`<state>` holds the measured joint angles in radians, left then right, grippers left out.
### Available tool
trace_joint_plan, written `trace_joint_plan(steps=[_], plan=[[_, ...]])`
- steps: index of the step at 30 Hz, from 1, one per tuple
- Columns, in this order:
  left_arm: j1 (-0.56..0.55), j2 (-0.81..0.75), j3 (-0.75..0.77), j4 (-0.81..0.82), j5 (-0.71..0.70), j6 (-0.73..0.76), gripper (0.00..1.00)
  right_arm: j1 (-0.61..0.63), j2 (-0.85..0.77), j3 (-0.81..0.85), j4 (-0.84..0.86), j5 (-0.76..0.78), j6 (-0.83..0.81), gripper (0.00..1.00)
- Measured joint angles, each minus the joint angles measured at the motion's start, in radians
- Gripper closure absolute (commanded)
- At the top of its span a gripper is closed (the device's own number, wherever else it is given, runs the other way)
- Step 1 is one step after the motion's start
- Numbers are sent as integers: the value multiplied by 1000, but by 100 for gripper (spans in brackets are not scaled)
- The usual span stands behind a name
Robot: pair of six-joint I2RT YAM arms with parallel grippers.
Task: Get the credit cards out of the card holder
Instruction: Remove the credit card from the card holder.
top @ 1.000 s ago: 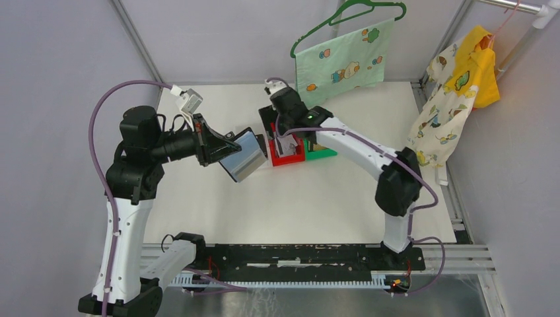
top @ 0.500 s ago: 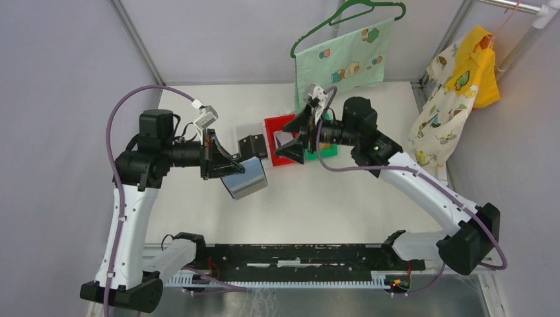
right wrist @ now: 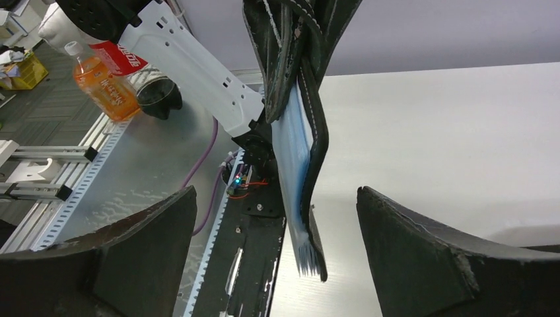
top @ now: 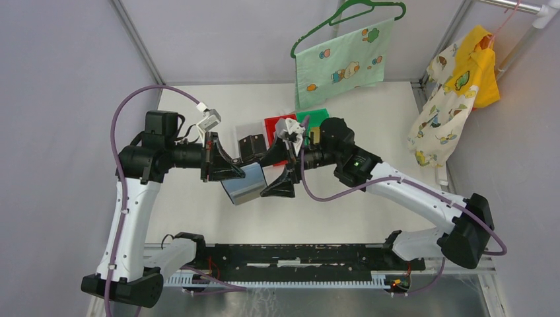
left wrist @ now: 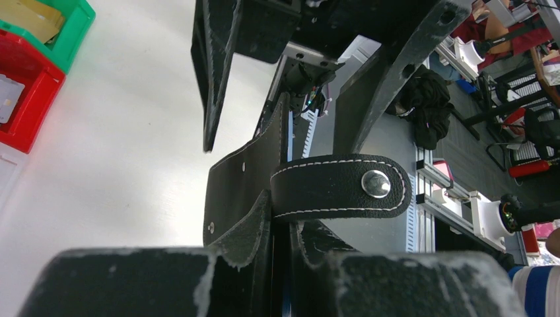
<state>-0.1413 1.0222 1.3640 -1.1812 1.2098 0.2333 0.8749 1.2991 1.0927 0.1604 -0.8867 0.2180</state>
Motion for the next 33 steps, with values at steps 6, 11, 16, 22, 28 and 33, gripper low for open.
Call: trace_joint_plan(steps=[6,11,16,22,28,33], plan=[[0,0,7,0,8,0,98,54,92,86,-43,0,-34,22],[0,-2,19,0,16,0,98,77,125,133,-73,-3,-51,53],[0,-5,23,3,11,-2,64,84,126,149,-94,0,-66,86],[0,-15,23,93,-75,-79,1,85,140,149,-90,30,-19,100],[0,-38,20,182,-134,-148,0,73,152,148,-48,83,92,100],[0,-87,-26,225,-130,-180,0,32,119,89,123,105,265,100]])
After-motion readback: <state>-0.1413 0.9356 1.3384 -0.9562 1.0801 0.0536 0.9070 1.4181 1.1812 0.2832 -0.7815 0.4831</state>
